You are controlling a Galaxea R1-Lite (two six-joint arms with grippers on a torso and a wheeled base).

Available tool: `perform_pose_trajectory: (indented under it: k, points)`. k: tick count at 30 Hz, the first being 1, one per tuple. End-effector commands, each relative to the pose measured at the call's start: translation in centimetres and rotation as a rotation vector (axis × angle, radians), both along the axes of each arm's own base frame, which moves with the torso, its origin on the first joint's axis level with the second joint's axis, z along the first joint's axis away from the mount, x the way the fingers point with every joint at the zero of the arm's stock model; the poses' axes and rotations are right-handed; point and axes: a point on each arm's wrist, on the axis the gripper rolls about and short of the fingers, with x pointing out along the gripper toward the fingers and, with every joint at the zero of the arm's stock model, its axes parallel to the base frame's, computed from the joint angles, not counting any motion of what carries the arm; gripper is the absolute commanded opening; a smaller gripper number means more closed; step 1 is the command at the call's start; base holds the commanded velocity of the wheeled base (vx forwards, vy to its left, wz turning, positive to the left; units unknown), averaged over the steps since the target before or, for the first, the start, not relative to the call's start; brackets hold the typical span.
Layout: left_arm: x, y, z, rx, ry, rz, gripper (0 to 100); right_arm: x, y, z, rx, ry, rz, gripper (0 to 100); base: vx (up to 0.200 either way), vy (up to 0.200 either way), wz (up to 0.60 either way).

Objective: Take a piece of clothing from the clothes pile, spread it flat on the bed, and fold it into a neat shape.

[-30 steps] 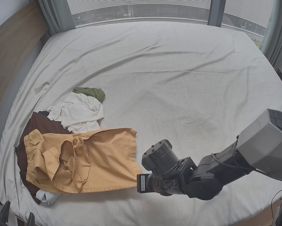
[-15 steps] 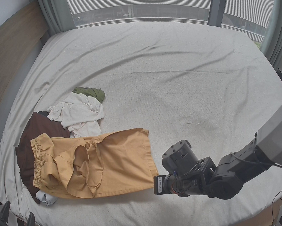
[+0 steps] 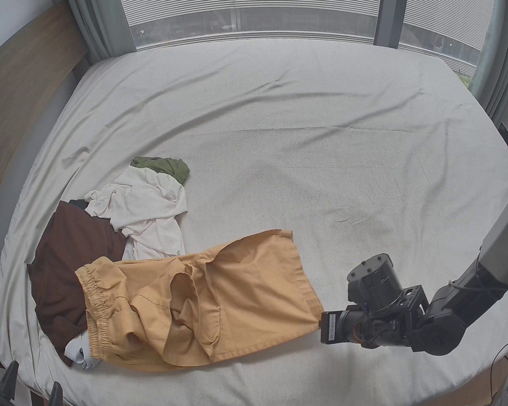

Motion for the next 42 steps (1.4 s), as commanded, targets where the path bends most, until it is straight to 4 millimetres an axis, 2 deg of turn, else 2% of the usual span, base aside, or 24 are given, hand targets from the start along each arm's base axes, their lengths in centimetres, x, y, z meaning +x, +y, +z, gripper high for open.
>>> perform_pose_trajectory:
  k: [1,19,26,29,35,36,41,42]
  points:
    - [0.0,0.0,-0.5,0.000,0.001,0.000,100,-0.1,-1.7,0.8,0.011,-0.009,-0.035,0,0.000,0.000,0.00]
    - [0.0,0.0,-0.5,0.000,0.003,0.000,100,-0.5,-6.3,0.9,-0.005,0.008,-0.114,0,0.000,0.000,0.00]
    - [0.0,0.0,-0.5,0.000,0.001,0.000,100,-1.0,-9.0,0.0,-0.015,0.004,-0.133,0,0.000,0.000,0.00]
    - [0.0,0.0,-0.5,0.000,0.003,0.000,100,-1.0,-9.2,0.0,-0.003,-0.002,-0.134,0,0.000,0.000,0.00]
    - [0.0,0.0,-0.5,0.000,0.003,0.000,100,-0.9,-8.5,0.2,0.045,-0.033,-0.087,0,0.000,0.000,0.00]
    - [0.0,0.0,-0.5,0.000,0.001,0.000,100,-1.0,-7.8,0.1,0.054,-0.040,-0.058,100,0.000,0.000,0.00]
    - [0.0,0.0,-0.5,0.000,0.001,0.000,100,-0.3,-6.8,-1.6,0.043,-0.015,-0.035,100,0.000,0.000,0.00]
    - [0.0,0.0,-0.5,0.000,0.001,0.000,100,0.1,-6.0,-2.9,0.033,0.000,-0.018,100,0.000,0.000,0.00]
